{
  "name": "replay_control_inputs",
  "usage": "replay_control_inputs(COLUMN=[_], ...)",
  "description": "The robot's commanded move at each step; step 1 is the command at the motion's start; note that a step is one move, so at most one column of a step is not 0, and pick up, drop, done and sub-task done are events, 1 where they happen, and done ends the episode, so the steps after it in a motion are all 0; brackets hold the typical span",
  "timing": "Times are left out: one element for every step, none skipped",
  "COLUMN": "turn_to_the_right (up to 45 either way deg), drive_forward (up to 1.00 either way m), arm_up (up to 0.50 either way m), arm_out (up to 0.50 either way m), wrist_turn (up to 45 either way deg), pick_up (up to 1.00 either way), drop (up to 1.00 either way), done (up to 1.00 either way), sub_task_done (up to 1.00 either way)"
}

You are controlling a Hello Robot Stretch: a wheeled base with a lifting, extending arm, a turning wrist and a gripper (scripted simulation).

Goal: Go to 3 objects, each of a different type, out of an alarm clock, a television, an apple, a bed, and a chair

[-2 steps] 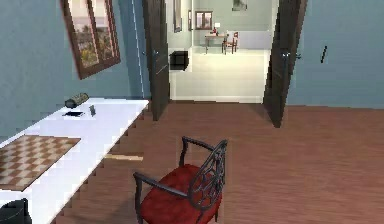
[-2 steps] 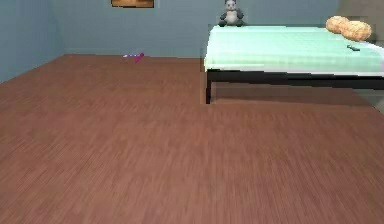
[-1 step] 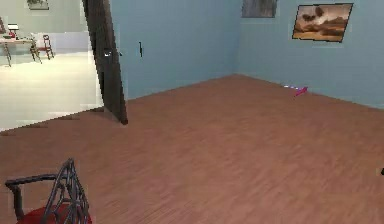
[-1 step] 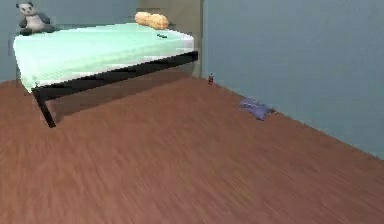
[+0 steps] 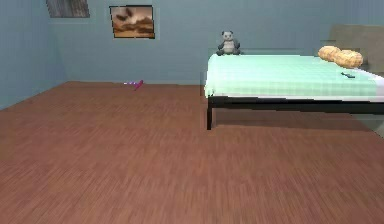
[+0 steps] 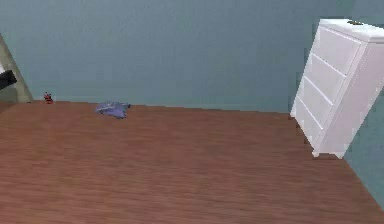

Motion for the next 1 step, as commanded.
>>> replay_control_inputs(turn_to_the_right=[3.0], drive_forward=[0.0], arm_up=[0.0], arm_out=[0.0], wrist_turn=[0.0], pick_up=[0.0], drop=[0.0], done=[0.0], sub_task_done=[0.0])
